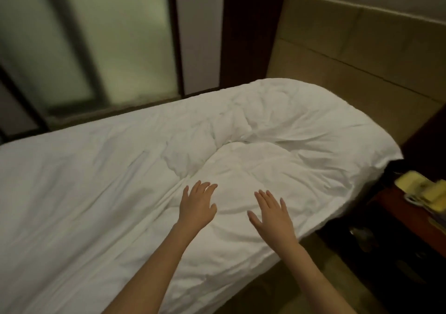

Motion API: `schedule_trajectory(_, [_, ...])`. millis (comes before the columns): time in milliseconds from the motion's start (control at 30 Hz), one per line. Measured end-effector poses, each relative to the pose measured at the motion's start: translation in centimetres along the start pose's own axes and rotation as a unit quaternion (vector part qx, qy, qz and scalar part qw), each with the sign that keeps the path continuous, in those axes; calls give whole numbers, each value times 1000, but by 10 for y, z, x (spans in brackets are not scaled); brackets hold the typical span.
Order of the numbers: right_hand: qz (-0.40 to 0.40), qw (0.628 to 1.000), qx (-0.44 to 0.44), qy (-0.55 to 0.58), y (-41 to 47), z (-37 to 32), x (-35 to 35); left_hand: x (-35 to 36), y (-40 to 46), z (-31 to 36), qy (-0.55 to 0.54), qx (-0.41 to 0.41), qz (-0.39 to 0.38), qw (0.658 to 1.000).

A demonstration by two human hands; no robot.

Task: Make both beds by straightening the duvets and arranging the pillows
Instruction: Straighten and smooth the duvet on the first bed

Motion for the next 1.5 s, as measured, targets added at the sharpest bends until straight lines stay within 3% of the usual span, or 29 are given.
schedule_trajectory(267, [-7,992,-124,-6,120,66,7,25,84,17,-34,-107,12,994])
schedule_trajectory(600, [-63,975,-212,17,301,74,84,87,238,-25,-53,-173,25,983])
schedule_trajectory(767, [-53,958,-279,47,375,75,137,127,289,-58,-55,-187,44,980])
schedule_trajectory(1133, [20,906,-417,74,509,75,233,197,368,-95,27,-183,231,955])
schedule_trajectory(1500, [31,873,-459,160,597,32,227,188,417,-164,-23,-187,206,960])
Point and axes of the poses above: each hand's wrist, its own y-axis towards the middle knuckle, its own x-axis out of the palm, z = x × y, the point moved 2 cm from there along y, towards the middle knuckle, and after that the axes turned 7 degrees about -x, right-handed, at the moved point
